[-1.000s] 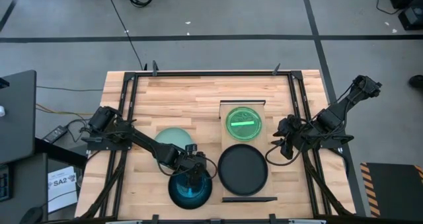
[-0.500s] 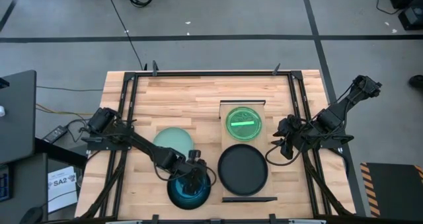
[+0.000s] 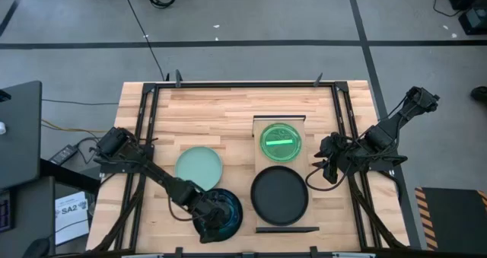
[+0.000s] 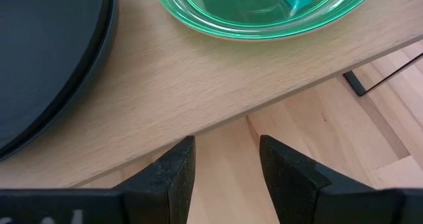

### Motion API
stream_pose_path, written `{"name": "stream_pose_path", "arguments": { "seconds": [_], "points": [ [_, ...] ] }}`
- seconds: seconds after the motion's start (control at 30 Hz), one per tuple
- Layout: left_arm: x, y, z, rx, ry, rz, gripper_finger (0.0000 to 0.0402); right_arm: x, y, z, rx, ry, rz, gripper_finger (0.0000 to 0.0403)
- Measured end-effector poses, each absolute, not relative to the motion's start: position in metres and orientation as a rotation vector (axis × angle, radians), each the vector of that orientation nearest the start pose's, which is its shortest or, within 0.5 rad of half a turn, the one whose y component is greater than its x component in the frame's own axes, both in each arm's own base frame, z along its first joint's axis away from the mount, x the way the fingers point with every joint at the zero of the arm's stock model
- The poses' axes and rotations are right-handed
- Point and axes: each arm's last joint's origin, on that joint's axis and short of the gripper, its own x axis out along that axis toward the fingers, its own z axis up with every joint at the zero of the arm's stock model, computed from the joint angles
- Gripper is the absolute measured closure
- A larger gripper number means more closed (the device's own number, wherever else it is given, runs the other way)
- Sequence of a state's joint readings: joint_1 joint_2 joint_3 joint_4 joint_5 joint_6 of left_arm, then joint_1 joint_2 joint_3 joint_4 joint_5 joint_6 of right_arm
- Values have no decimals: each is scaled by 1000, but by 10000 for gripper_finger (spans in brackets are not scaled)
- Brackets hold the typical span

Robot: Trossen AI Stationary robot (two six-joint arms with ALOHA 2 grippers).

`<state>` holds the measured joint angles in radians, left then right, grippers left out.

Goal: Place and stack plates onto a shelf
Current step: Put the blue plate on the top of the green plate on the shelf

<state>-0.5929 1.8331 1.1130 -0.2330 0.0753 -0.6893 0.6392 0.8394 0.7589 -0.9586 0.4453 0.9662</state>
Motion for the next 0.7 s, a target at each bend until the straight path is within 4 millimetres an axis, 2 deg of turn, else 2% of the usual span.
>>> {"name": "stream_pose_path", "arguments": {
  "seconds": [0.17,0.37,0.7],
  "points": [
    [292,-225,168,-439,1100,-267,276,120,74,259,362,863,-258,228],
    [277,-242,167,-397,1107,-285,276,120,74,259,361,862,-259,228],
    [268,-247,165,-305,1078,-212,276,120,74,259,360,861,-260,228]
  ]
}}
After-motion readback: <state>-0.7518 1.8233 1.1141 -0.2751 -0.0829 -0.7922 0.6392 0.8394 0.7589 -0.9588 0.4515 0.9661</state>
